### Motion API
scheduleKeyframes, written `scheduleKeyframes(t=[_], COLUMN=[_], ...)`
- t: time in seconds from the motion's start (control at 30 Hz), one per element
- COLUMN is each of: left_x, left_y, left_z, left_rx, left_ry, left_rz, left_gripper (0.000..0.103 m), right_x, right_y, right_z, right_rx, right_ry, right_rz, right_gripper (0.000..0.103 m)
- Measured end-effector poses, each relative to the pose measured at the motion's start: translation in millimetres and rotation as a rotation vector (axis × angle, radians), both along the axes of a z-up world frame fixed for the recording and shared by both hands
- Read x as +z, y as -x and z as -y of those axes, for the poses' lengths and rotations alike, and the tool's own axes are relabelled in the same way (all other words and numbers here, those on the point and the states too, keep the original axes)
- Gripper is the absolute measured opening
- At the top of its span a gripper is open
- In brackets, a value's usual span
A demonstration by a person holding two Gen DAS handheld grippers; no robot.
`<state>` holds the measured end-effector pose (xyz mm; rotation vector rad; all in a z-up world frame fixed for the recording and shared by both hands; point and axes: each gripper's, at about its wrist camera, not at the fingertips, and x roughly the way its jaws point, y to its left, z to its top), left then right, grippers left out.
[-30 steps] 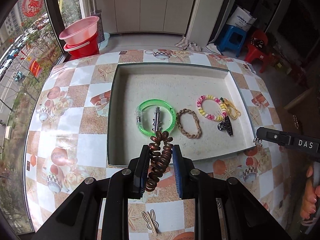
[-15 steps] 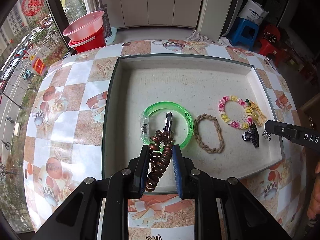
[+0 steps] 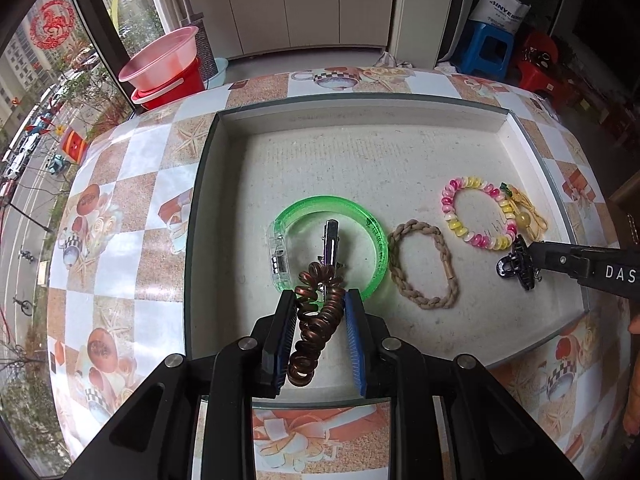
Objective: Organize jewelry
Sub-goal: 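Lower the coil hair tie into the tray with the left tool while the right tool drops the pendant there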
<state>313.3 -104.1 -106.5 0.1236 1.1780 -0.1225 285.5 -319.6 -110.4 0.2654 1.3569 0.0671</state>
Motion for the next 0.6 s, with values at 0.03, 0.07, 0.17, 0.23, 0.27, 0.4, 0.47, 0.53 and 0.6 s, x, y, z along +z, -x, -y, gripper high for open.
scheduleKeyframes(t=[0.03, 0.07, 0.17, 0.23, 0.27, 0.4, 0.47, 0.53, 0.6], left_x=[0, 0, 0, 0, 1, 4, 7, 10, 15], left_y=[0, 0, 1, 2, 2, 3, 4, 5, 7], left_z=[1, 1, 1, 1, 1, 0, -1, -1, -2], left_rx=[0.0, 0.002, 0.007, 0.006, 0.006, 0.014, 0.014, 0.013, 0.011], left_ry=[-0.004, -0.006, -0.006, -0.016, -0.018, -0.029, -0.022, -0.02, -0.017], left_rz=[-0.001, -0.002, -0.009, -0.009, -0.008, -0.003, -0.003, 0.002, 0.004], left_gripper=[0.047, 0.048, 0.048, 0.048, 0.048, 0.048, 0.048, 0.048, 0.048], right_x=[0, -1, 1, 2, 4, 10, 14, 18, 22], right_y=[0, 0, 0, 1, 2, 4, 5, 6, 9], right_z=[0, 0, 0, 0, 0, -2, -2, -3, -4], right_rx=[0.001, 0.002, 0.004, 0.003, 0.004, 0.007, 0.003, 0.002, 0.0], right_ry=[-0.001, -0.002, -0.01, -0.015, -0.026, -0.034, -0.043, -0.051, -0.057], right_rz=[-0.002, -0.004, -0.005, 0.001, 0.008, 0.02, 0.027, 0.033, 0.039], right_gripper=[0.02, 0.02, 0.027, 0.049, 0.049, 0.059, 0.063, 0.065, 0.065])
